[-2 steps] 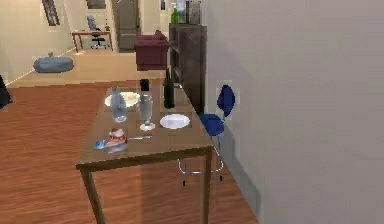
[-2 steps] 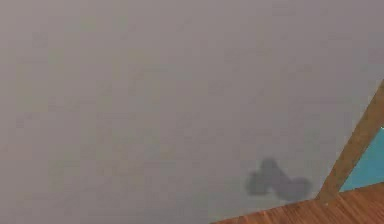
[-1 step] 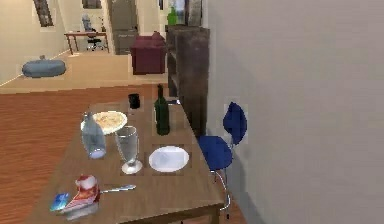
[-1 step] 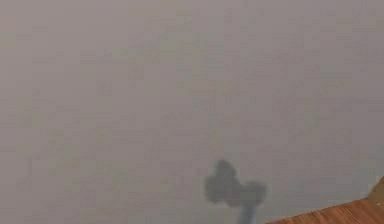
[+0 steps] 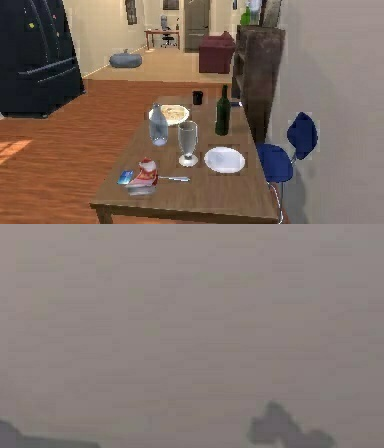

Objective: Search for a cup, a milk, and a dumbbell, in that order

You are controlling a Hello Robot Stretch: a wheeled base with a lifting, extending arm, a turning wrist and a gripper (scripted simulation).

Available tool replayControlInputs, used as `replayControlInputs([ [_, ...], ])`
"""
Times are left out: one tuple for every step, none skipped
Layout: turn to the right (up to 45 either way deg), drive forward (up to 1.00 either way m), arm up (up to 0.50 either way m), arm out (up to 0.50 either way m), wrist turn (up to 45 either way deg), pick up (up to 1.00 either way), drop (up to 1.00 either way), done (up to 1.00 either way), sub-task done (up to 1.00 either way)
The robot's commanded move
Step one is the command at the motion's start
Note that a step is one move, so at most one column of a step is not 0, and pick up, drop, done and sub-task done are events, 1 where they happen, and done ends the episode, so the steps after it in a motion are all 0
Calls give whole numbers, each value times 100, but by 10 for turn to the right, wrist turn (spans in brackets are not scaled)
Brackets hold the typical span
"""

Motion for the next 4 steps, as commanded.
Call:
replayControlInputs([
  [0, 0, 0, 0, 0, 0, 0, 0, 100],
  [-150, 0, 0, 0, 0, 0, 0, 0, 0],
  [0, 0, 0, 0, 0, 0, 0, 0, 100],
  [-450, 0, 0, 0, 0, 0, 0, 0, 0],
])
